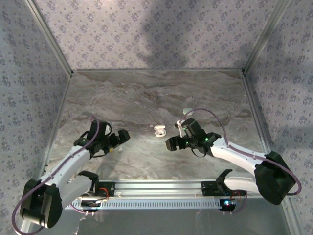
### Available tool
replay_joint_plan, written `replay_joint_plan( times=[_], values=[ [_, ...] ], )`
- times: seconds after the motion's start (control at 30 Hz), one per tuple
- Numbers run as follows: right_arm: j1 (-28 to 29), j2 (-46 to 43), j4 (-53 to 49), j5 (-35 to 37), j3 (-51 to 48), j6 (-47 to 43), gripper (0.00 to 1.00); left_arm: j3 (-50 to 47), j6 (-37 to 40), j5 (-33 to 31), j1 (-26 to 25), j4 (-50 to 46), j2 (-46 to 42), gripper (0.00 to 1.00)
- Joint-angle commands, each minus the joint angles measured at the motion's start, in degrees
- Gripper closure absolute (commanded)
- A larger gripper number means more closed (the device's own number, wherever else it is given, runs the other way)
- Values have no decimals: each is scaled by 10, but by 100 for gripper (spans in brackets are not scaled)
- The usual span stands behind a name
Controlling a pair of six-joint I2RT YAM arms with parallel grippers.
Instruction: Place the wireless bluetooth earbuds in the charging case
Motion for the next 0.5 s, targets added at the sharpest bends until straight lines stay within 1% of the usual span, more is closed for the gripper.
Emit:
replay_joint_plan(
  times=[0.0, 0.2, 0.47],
  values=[
    [3, -29, 23, 38, -24, -13, 10, 21, 23, -11, 0, -13, -3, 0],
    [-7, -66, 42, 44, -51, -11, 10, 33, 38, 0, 0, 5, 55, 0],
    [-9, -57, 44, 38, -50, -10, 10, 43, 49, 32, -4, 27, 109, 0]
  ],
)
